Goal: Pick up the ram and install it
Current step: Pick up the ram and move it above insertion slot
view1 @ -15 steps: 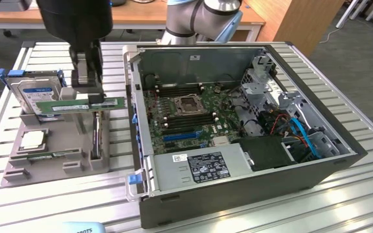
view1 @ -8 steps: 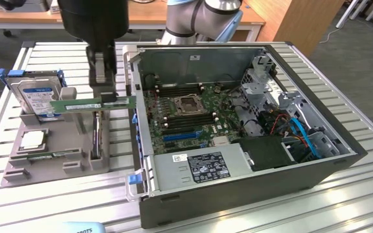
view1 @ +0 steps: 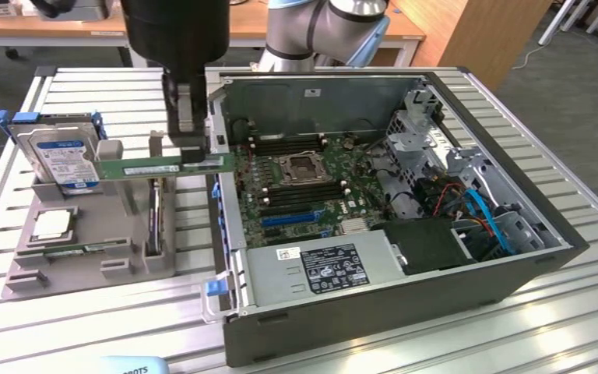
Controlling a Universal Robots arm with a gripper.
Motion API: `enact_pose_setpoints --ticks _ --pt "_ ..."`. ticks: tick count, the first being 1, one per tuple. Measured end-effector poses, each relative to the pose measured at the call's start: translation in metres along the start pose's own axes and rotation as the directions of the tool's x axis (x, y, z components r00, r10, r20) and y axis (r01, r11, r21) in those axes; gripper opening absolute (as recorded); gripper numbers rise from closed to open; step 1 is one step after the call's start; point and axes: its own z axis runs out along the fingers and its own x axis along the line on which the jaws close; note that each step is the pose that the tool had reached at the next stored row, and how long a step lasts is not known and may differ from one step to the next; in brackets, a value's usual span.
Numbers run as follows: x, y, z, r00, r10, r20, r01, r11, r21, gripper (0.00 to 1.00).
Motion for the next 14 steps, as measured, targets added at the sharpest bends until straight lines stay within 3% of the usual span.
enact_pose_setpoints --ticks 14 --pt "-0.001 -0.0237 -0.0004 1.0000 0.000 0.0000 0.000 1.0000 0.0000 0.12"
